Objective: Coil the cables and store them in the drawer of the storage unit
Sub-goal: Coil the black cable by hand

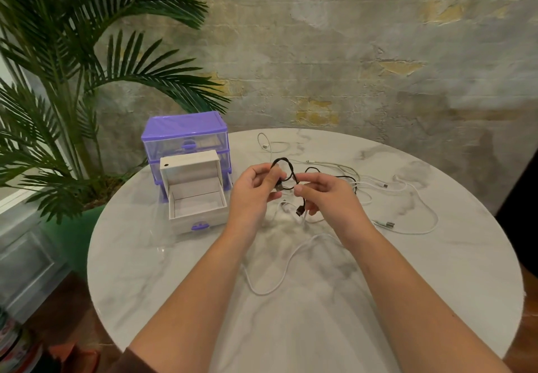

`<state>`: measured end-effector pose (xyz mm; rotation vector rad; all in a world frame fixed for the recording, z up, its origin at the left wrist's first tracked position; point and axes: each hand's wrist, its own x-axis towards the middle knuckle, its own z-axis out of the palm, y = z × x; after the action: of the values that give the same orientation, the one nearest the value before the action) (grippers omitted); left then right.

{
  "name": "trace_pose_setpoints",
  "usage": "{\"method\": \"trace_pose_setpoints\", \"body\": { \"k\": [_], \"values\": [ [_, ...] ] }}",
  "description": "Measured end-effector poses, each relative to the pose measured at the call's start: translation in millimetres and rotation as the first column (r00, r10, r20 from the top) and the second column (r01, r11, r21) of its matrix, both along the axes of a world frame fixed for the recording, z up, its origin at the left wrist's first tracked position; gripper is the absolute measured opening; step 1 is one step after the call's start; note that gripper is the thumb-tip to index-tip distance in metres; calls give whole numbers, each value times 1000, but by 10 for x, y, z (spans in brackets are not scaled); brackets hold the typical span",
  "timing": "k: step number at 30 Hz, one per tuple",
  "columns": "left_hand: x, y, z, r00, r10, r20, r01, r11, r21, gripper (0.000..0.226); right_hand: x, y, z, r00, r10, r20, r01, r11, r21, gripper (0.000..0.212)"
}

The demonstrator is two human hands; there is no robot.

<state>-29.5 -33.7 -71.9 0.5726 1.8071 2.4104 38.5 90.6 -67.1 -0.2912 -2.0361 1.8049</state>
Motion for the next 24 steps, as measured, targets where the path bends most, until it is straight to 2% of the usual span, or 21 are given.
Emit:
{"method": "trace_pose_setpoints", "body": {
  "k": [3,6,15,19,22,24],
  "values": [
    [7,-4,1,1000,-4,3,4,1000,-12,16,1,-1,-5,999,42,-9,-43,996,-77,23],
    [20,-1,-9,1000,-18,-1,18,999,-44,13,1,-11,-11,1000,21,-15,-22,996,-84,17],
    [23,-30,-10,998,1,66,0,1000,-25,14,20,-23,11,998,-20,-51,23,998,57,16],
    [41,-13,-24,996,-61,70,69,990,-127,15,-1,14,-14,993,-106,-54,112,987,114,17],
    [46,-15,-58,993,-114,-1,110,963,-247,22,-12,39,-40,980,-184,-76,196,961,194,12],
    [61,-10,-58,993,-113,-42,96,953,-287,18,-10,55,-42,972,-218,-89,233,949,215,9]
  ]
}}
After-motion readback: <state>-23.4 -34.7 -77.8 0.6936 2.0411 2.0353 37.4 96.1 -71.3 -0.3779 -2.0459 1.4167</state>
